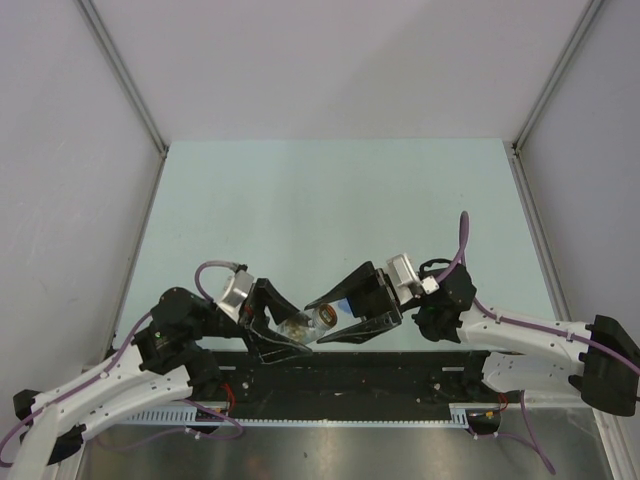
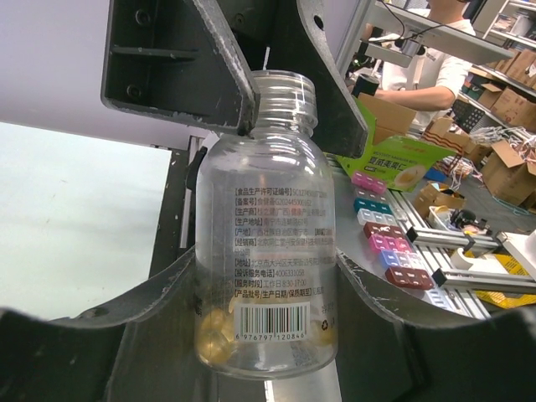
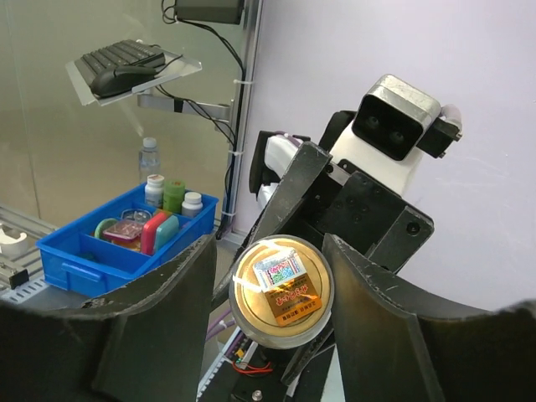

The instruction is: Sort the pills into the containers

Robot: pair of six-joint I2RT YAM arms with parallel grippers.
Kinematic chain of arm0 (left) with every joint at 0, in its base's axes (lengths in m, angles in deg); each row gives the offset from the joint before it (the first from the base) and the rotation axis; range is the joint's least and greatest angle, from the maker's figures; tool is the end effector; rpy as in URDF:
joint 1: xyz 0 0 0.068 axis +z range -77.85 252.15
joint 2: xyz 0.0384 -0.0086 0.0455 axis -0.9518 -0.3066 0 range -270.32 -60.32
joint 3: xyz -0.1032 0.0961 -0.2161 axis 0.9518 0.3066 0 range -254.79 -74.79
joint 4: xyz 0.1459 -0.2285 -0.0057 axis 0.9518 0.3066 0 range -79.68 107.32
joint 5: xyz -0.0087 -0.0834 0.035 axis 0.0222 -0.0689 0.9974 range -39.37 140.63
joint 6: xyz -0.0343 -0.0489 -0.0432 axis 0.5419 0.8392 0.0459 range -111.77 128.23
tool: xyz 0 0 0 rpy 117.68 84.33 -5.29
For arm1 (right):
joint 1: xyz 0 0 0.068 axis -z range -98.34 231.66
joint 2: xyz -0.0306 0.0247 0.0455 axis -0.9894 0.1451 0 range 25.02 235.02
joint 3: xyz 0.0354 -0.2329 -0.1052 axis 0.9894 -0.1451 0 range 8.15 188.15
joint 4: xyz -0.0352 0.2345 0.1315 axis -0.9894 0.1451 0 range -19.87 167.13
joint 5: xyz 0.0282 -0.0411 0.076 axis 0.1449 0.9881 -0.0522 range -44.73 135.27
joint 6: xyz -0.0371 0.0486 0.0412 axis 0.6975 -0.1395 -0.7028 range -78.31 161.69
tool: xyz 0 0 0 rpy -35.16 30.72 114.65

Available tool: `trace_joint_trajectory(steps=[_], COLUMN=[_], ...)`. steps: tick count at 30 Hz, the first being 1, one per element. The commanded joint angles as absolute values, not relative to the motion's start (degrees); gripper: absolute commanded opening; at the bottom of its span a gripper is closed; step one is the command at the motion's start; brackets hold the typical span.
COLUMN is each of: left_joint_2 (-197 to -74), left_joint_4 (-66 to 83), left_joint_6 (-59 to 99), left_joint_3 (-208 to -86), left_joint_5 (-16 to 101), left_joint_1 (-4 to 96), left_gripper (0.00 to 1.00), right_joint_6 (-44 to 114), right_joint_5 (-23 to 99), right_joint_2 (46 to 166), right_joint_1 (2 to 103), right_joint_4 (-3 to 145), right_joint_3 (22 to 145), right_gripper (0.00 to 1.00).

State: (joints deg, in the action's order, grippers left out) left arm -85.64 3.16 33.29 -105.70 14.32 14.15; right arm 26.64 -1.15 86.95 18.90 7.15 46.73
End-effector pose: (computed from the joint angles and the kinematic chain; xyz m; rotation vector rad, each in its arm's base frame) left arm 0.0560 -0.1583 0.3317 1.0036 1.2488 -1.5936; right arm 0.0751 0.2434 0.3611 -1.1503 0.5069 1.5506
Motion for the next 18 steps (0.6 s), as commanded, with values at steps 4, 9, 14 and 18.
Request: trace_joint_trajectory(steps=[4, 9, 14, 18], left_joint_2=[-86.4, -86.9, -86.9, -86.7], left_joint_4=[-1.3, -1.3, -1.3, -1.2], left_joint_6=[34.2, 34.2, 34.2, 34.3], left_joint_3=[-108.0, -108.0, -107.9, -107.7], left_joint_5=[16.0, 15.7, 15.6, 15.7], left_joint_1=[14.3, 14.3, 14.3, 14.3], left_gripper=[0.01, 0.00, 0.00, 0.00], right_joint_6=[25.8, 25.6, 26.6, 27.6], right_joint_5=[-1.5, 1.0, 4.7, 8.3], right_joint_2=[86.4, 86.5, 86.0, 85.3], right_joint_1=[18.6, 18.6, 18.6, 19.0], right_joint_4=[7.5, 7.5, 7.4, 7.4], right_joint_3=[46.3, 46.3, 46.5, 46.6], right_gripper=[0.63, 0.70, 0.75, 0.78])
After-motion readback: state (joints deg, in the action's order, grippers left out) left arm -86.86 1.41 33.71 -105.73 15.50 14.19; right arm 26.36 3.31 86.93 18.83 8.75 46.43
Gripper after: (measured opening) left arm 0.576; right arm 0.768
